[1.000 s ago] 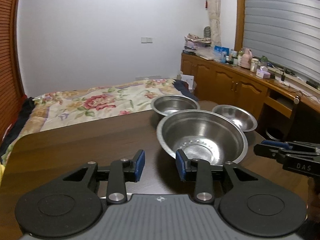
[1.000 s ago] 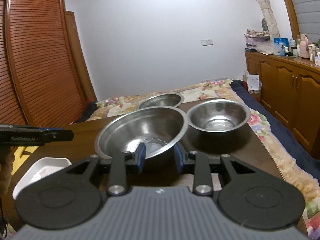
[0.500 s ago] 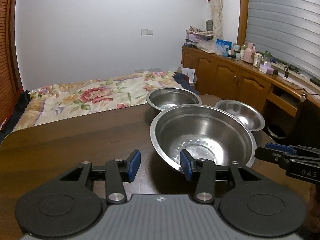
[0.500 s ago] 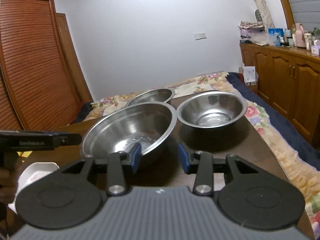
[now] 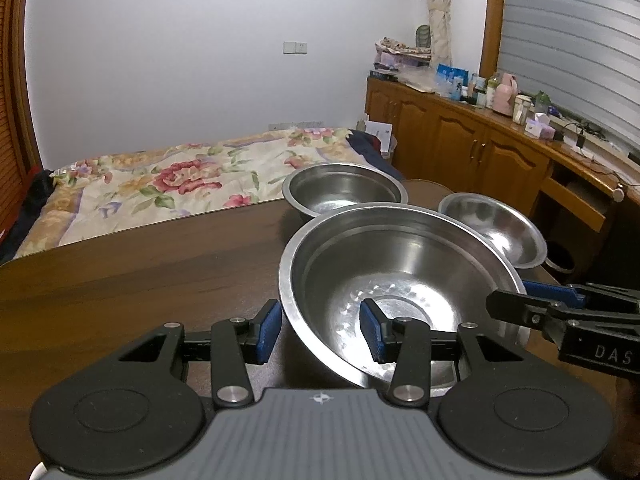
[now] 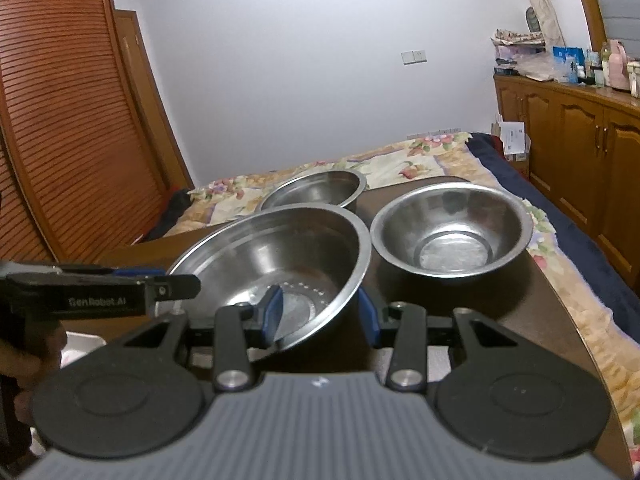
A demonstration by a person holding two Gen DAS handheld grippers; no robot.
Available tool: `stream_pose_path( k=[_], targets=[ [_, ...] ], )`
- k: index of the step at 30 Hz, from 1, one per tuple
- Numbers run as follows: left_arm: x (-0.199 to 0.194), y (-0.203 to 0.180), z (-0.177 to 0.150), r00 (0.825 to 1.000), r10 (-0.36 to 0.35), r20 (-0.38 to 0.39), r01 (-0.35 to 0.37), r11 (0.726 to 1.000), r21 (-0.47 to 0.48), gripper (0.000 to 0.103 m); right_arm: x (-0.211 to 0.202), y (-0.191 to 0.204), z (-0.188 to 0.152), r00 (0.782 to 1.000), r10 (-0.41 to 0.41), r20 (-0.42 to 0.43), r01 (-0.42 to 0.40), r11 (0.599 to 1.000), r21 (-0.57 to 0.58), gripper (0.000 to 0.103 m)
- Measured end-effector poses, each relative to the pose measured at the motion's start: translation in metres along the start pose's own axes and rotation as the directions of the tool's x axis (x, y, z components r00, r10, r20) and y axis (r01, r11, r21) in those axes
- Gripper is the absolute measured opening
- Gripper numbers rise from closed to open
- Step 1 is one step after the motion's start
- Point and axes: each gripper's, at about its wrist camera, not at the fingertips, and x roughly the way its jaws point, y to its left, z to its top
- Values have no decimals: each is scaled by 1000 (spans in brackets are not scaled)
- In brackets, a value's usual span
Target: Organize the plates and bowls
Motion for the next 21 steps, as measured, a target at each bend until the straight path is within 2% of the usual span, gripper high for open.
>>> stream_pose_path(
  k=[3, 5, 9, 10, 13, 21],
  targets=[
    [3, -1, 0, 1000, 14, -8, -14, 1000, 3, 36, 4, -1, 2, 1000, -8, -5, 8, 1000, 1, 43],
    [5, 0, 0, 1000, 11, -14, -11, 1000, -3, 34, 6, -3, 3, 1000, -5, -13, 5, 1000, 9, 43],
    [8, 1, -1, 1000, 14, -24, -14, 1000, -6, 28, 8, -6, 2, 1000, 9, -28, -9, 1000, 20, 33],
    [8, 2, -1, 1000, 12, -26, -12, 1000, -8, 27, 8, -7, 2, 999, 14, -29, -13, 1000, 27, 30],
    [6, 3, -1, 999, 27, -26, -28, 1000, -12, 27, 5, -12, 0, 997, 70, -23, -68, 995, 78, 28],
    [-17, 4, -1, 1000, 3, -2, -3, 1000, -2, 27, -13, -7, -1, 994, 110, 16, -111, 992, 59, 28]
  ],
)
